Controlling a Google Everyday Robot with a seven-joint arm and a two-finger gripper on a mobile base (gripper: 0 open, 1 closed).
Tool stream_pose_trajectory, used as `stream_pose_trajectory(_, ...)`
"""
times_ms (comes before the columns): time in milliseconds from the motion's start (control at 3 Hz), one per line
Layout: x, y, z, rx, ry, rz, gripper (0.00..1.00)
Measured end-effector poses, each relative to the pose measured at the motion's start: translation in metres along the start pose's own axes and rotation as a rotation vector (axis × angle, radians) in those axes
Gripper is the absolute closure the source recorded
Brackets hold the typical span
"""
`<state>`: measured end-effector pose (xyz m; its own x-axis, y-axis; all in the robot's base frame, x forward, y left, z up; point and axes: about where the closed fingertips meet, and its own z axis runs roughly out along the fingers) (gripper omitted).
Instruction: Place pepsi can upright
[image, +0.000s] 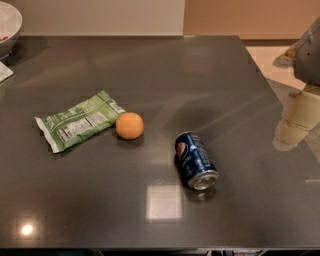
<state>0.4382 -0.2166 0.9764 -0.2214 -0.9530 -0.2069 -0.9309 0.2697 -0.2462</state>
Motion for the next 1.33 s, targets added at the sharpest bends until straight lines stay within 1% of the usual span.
stream_pose_trajectory(333, 0.000, 0.000, 0.000, 0.000, 0.000, 0.000, 0.00)
stream_pose_trajectory(667, -0.015, -0.005, 0.013, -0.041, -0.001, 0.035, 0.00)
stream_pose_trajectory(1000, -0.038, -0.010, 0.030, -0.100, 0.008, 0.085, 0.00)
stream_pose_trajectory(1333, -0.059, -0.013, 0.046, -0.140, 0.033, 0.167, 0.00)
